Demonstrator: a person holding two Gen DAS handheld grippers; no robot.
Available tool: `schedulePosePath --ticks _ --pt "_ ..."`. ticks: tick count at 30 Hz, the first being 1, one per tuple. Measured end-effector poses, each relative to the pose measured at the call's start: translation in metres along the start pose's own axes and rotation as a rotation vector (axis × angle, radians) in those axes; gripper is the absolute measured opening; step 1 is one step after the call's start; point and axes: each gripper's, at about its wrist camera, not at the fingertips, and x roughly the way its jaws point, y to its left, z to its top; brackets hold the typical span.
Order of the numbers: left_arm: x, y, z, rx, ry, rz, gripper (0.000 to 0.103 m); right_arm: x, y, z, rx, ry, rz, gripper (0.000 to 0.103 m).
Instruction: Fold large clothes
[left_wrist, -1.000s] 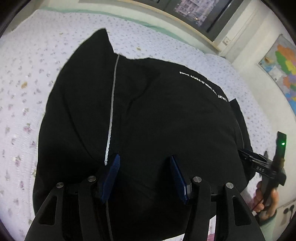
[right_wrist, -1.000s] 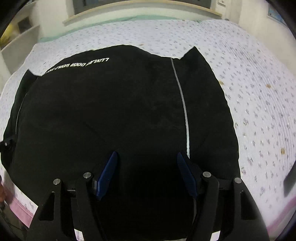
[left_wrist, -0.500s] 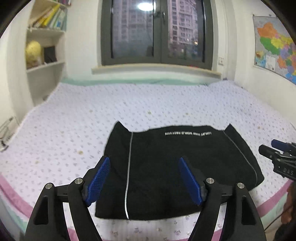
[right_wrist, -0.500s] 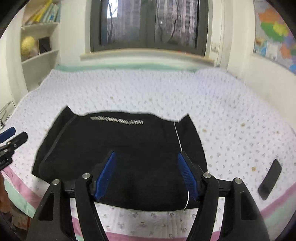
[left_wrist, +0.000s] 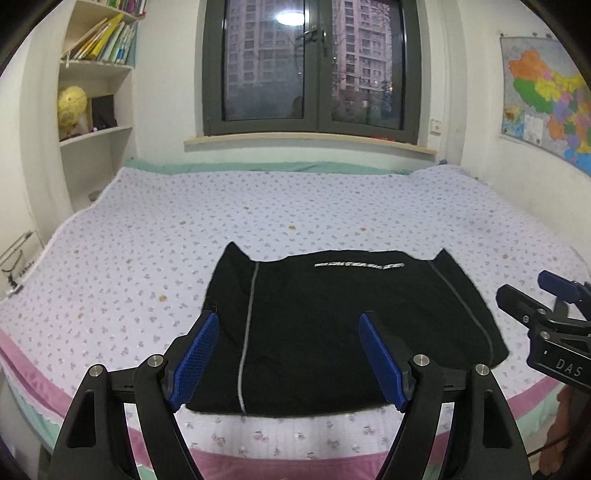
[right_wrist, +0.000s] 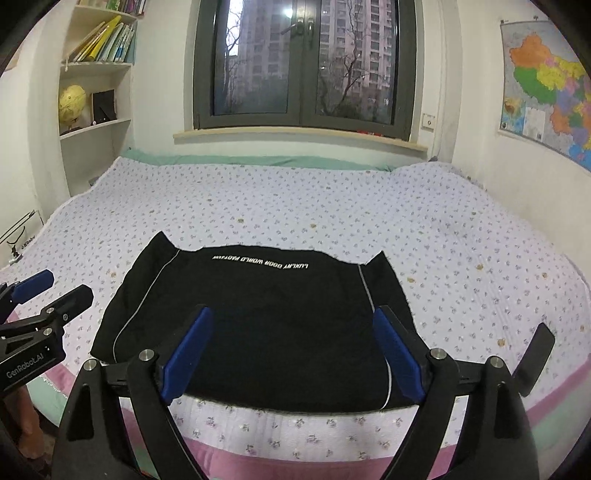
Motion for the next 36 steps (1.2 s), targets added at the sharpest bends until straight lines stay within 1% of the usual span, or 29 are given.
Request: schedulePosePath --ticks 4,8,15,29,36 --pt "0.003 -0.002 -0.003 0.008 0.001 0.016 0.079 0.008 0.001 -0.003 0.005 0.029 0.001 0.090" --pt "0.005 -0.004 -0.005 0.004 0.011 0.015 0.079 0.014 0.003 -0.005 0.013 0.046 0.005 0.090" --pt "0.014 -0.005 -0.009 -0.006 0.041 0.015 0.079 0.020 0.002 -0.006 0.018 0.063 0.012 0.090" --pt "0.015 -0.004 -0.011 -0.009 0.046 0.018 0.079 0.026 0.001 -0.008 0.022 0.073 0.016 0.090" --pt "0.019 -0.003 -0.013 -0.004 0.058 0.020 0.079 0.031 -0.001 -0.011 0.034 0.091 0.026 0.090"
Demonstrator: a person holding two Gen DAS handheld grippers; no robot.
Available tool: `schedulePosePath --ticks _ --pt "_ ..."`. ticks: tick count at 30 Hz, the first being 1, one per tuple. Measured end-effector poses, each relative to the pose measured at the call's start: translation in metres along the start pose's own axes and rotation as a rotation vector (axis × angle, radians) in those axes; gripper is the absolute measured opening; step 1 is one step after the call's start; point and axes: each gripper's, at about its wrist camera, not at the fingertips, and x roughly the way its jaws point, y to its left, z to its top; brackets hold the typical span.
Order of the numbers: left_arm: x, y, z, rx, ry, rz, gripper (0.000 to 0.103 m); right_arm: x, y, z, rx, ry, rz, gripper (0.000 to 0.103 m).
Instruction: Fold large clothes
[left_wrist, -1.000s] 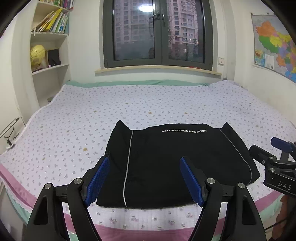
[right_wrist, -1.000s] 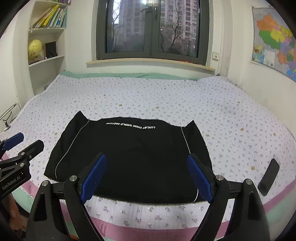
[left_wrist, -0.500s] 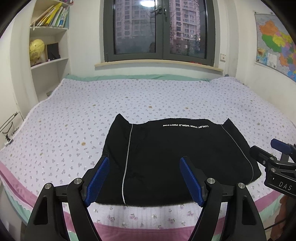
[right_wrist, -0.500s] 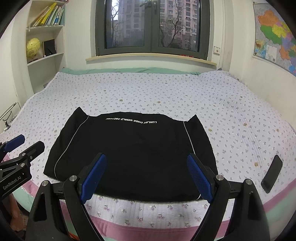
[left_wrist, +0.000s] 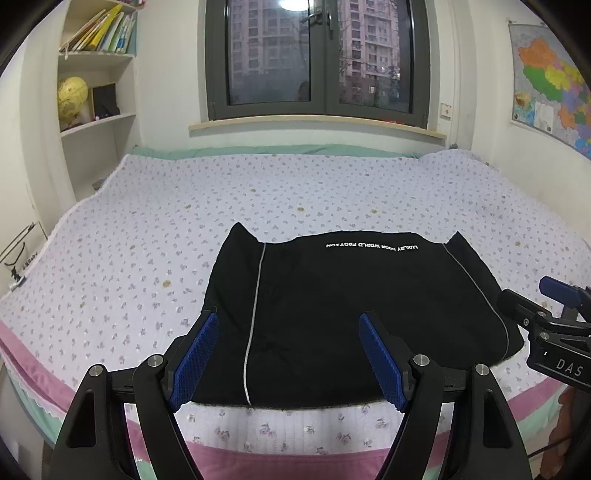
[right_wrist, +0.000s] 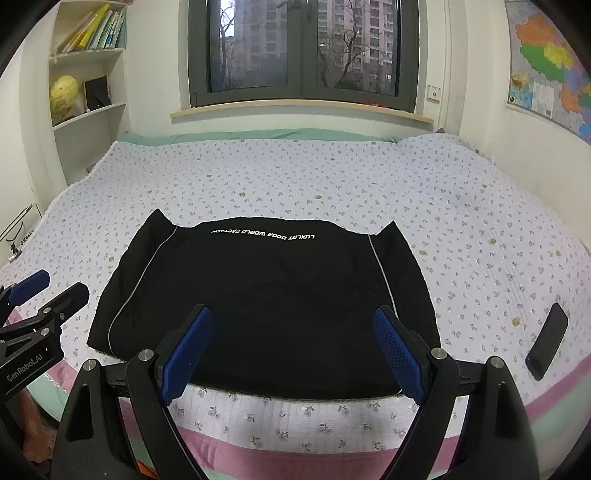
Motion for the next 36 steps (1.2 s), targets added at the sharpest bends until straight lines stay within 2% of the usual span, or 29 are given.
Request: schedulePosePath --ticks 24,36 --pt "0.006 0.000 -0.002 0.013 0.016 0.001 0.079 0.004 -0.003 -0.002 0.000 0.010 0.004 0.090" --pt "0.016 -0.001 -0.003 0.021 0.029 0.030 0.079 0.015 -0.015 -0.001 -0.015 0.029 0.020 0.090"
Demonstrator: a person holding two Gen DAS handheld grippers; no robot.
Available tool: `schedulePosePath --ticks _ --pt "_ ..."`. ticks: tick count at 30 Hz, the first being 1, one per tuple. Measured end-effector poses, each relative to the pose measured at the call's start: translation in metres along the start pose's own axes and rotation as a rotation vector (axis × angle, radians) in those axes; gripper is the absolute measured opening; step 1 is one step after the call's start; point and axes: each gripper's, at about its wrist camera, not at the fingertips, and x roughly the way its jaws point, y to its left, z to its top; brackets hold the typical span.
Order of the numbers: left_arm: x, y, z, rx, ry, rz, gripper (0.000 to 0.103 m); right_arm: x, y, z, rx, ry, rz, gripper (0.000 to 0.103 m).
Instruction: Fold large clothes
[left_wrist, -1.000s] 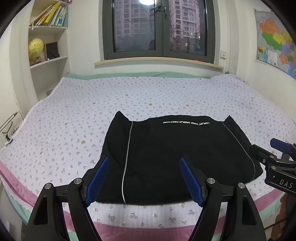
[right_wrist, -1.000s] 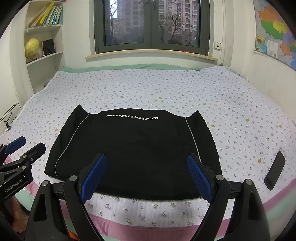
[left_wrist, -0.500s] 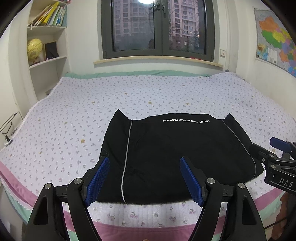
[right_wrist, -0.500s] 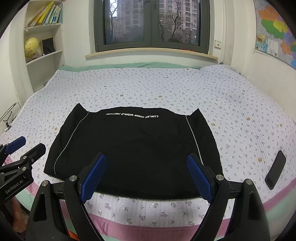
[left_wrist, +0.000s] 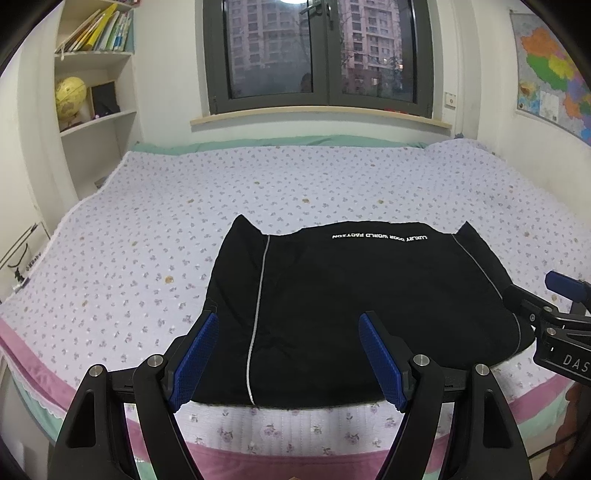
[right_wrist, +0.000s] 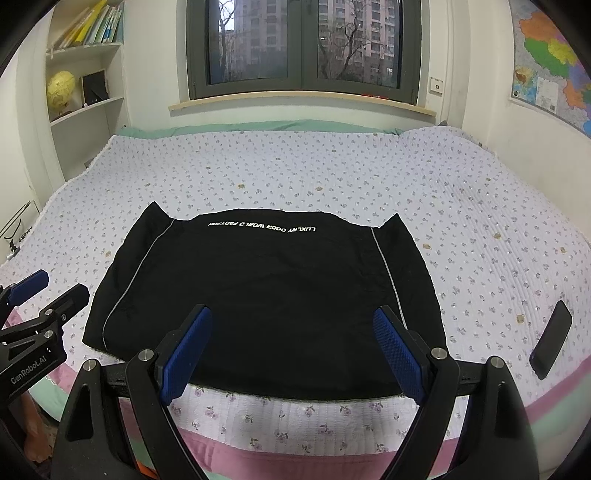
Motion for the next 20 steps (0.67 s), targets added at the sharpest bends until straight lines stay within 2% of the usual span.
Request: schedulePosePath --ticks 15,20 --pt "0.012 -0.004 0.000 0.022 0.000 0.024 0.079 0.016 -0.004 0.002 0.007 0.031 0.002 0.090" --pt "0.016 -0.004 -0.002 0.020 0.017 -0.017 0.079 0.017 -0.005 0.002 0.005 0.035 -0.002 0.090"
